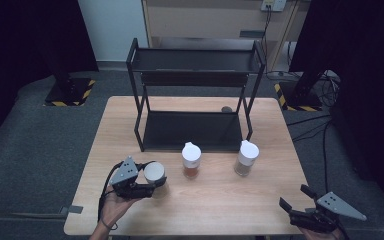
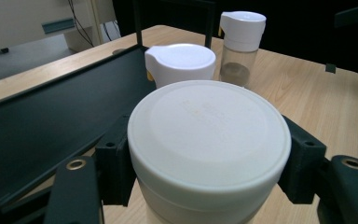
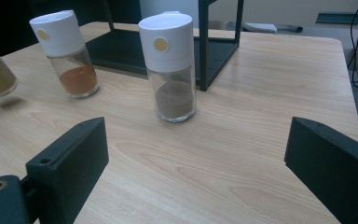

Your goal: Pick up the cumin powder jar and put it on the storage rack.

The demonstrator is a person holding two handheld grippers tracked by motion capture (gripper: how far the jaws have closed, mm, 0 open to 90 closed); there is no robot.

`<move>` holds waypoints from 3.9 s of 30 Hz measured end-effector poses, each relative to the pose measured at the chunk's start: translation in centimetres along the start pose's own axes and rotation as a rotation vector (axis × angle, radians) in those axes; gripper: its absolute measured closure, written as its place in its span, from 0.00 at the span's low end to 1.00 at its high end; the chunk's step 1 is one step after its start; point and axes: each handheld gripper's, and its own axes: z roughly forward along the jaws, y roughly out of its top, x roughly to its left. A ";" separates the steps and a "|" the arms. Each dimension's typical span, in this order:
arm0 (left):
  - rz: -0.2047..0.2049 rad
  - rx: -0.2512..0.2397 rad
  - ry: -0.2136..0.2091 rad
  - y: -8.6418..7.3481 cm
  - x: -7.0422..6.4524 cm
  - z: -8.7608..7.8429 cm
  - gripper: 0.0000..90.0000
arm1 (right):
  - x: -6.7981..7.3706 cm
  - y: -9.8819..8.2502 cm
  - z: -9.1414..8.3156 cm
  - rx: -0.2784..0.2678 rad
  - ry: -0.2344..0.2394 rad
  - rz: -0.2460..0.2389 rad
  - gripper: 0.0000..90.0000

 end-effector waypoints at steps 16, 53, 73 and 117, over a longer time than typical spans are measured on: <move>-0.016 -0.007 0.020 3.5 0.8 -0.3 0.37 | 0.0 0.0 0.0 -0.001 0.002 0.002 0.07; -0.101 -0.009 0.230 9.2 4.9 6.7 0.37 | -0.2 -0.1 0.0 0.001 0.007 0.010 0.08; -0.108 -0.062 0.416 7.2 6.1 11.8 0.37 | -0.4 -0.1 0.1 0.003 0.013 0.013 0.08; -0.169 -0.014 0.504 4.0 7.4 17.0 0.37 | -0.6 -0.2 0.1 -0.002 0.024 0.019 0.08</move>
